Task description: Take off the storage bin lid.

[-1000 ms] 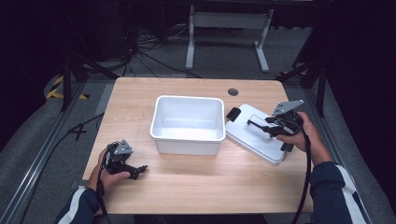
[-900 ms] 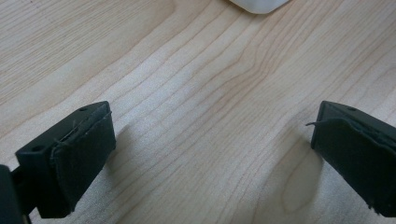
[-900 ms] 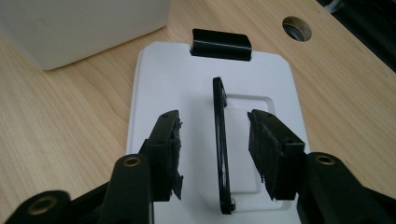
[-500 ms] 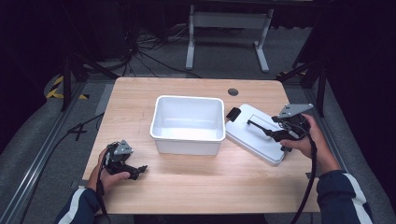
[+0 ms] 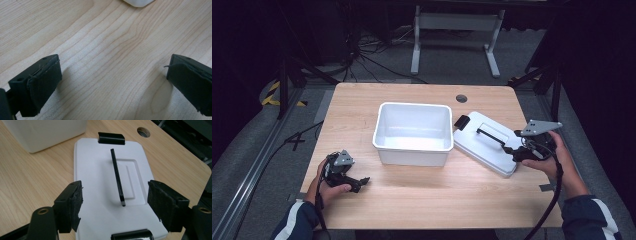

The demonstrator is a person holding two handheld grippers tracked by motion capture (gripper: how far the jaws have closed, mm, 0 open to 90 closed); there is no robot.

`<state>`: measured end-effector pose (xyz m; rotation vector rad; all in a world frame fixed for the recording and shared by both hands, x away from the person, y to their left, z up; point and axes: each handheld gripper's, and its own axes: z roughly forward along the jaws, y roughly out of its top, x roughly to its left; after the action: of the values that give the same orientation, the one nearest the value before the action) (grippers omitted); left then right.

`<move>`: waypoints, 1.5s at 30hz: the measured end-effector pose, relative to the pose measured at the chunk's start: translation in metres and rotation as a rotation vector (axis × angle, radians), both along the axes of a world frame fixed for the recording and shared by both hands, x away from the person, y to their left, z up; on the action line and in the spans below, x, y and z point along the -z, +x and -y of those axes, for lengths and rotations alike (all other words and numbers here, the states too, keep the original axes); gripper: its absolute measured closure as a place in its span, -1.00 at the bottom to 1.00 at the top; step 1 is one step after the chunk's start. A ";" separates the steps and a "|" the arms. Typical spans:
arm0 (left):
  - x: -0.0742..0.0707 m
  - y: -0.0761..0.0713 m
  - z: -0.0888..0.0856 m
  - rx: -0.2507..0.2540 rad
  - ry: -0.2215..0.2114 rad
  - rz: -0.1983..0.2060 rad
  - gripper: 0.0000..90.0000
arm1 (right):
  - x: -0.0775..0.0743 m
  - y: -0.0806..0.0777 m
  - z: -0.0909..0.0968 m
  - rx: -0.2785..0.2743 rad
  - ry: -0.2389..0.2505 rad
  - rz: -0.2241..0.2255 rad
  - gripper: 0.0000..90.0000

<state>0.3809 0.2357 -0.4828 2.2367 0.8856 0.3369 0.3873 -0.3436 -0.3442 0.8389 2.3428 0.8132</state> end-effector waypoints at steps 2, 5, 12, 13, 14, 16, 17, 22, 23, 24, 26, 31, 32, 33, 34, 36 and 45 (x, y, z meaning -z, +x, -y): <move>0.000 0.000 0.000 0.000 0.000 0.000 -0.99 | 0.002 -0.005 0.004 0.012 -0.004 0.000 -0.40; 0.000 0.000 0.000 0.000 0.000 0.000 -0.99 | 0.007 -0.014 0.010 0.034 0.005 0.015 -0.47; 0.000 0.000 0.000 0.000 0.000 0.000 -0.99 | 0.020 -0.033 0.023 0.064 0.022 0.022 -0.51; 0.000 0.000 0.000 0.000 -0.001 -0.001 -0.99 | 0.023 -0.036 0.024 0.068 0.025 0.020 -0.51; 0.000 0.000 0.000 0.001 0.003 -0.003 -0.99 | 0.023 -0.036 0.024 0.068 0.025 0.020 -0.51; 0.000 0.000 0.000 0.000 0.000 0.000 -0.99 | 0.028 -0.042 0.028 0.072 0.039 0.022 -0.52; 0.000 0.000 0.000 0.000 0.000 0.000 -0.99 | 0.033 -0.046 0.031 0.080 0.048 0.019 -0.52; 0.000 0.000 0.000 0.000 0.000 0.000 -0.99 | 0.047 -0.057 0.040 0.101 0.064 0.024 -0.53; 0.000 0.000 0.000 0.000 0.000 0.000 -0.99 | 0.051 -0.059 0.042 0.102 0.068 0.027 -0.53; 0.000 0.000 0.000 -0.001 -0.001 -0.001 -0.99 | 0.054 -0.061 0.044 0.105 0.074 0.024 -0.53; 0.000 0.000 0.000 0.000 0.000 0.000 -0.99 | 0.062 -0.064 0.047 0.113 0.098 0.016 -0.53; 0.000 0.000 0.000 0.000 0.000 0.000 -0.99 | 0.079 -0.067 0.052 0.121 0.112 -0.010 -0.53; 0.000 0.000 0.000 0.000 0.000 0.000 -0.99 | 0.085 -0.068 0.053 0.122 0.115 -0.021 -0.53; 0.000 0.000 0.000 0.000 0.000 0.000 -0.99 | 0.089 -0.069 0.053 0.125 0.113 -0.027 -0.53; 0.000 0.000 0.000 0.000 0.000 0.000 -0.99 | 0.089 -0.069 0.053 0.125 0.113 -0.027 -0.53; 0.000 0.000 0.000 0.000 0.000 0.000 -0.99 | 0.098 -0.070 0.054 0.125 0.134 -0.052 -0.52; 0.000 0.000 0.000 0.000 0.000 0.000 -0.99 | 0.123 -0.070 0.063 0.152 0.200 -0.085 -0.56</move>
<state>0.3808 0.2357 -0.4828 2.2364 0.8856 0.3364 0.3177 -0.4062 -0.4674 1.1405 2.2622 0.9752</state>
